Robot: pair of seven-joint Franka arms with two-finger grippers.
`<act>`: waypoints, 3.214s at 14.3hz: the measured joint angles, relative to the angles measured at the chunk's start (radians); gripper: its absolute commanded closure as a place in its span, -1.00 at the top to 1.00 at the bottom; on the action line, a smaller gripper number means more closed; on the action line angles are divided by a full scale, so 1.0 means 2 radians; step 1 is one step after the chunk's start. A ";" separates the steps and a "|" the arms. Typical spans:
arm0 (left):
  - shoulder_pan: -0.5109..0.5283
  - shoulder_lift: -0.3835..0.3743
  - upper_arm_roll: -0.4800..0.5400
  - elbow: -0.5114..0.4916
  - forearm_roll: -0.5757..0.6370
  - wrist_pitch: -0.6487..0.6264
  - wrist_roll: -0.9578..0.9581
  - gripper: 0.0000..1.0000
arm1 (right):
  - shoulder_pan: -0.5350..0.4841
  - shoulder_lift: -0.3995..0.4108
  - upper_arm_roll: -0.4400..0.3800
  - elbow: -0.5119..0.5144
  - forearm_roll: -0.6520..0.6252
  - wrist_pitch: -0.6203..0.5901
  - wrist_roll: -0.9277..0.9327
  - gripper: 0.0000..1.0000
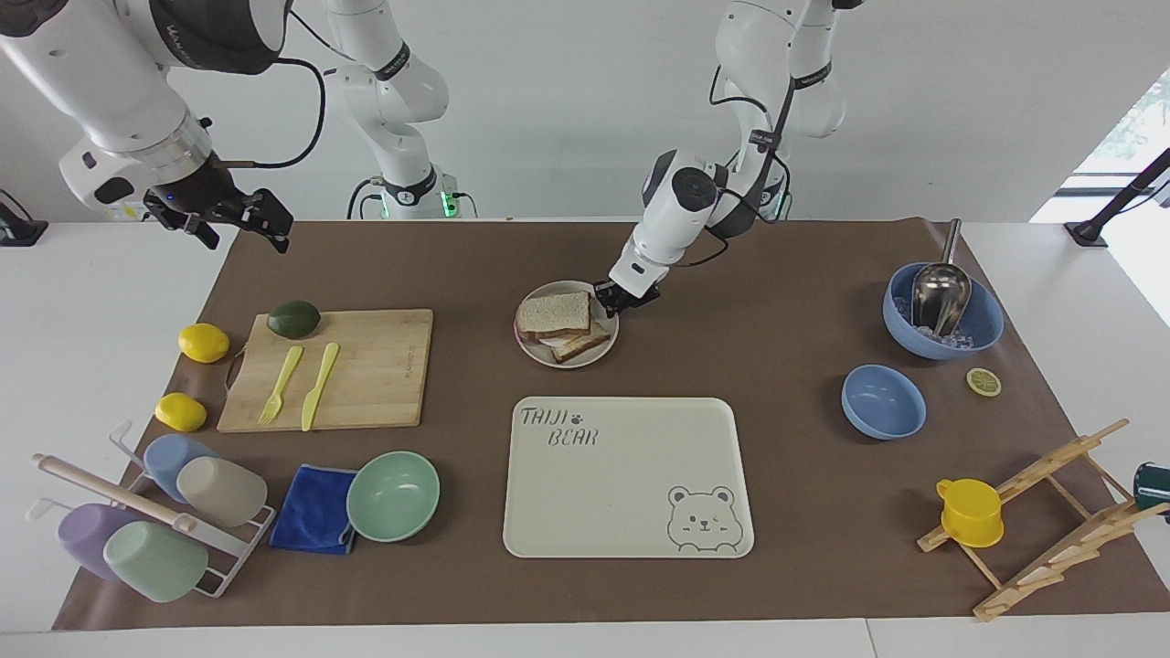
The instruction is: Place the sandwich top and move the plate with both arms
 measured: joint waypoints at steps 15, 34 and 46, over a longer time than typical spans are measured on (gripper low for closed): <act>0.172 0.113 0.011 0.272 0.002 -0.132 0.006 -1.00 | 0.000 0.000 0.000 0.000 0.000 0.000 0.000 1.00; 0.180 0.189 0.016 0.317 0.055 -0.090 0.059 1.00 | 0.000 0.000 0.000 0.000 0.000 0.000 0.000 1.00; 0.223 0.021 0.058 0.323 0.184 -0.305 0.080 1.00 | 0.000 0.000 0.000 0.000 0.000 0.000 0.000 1.00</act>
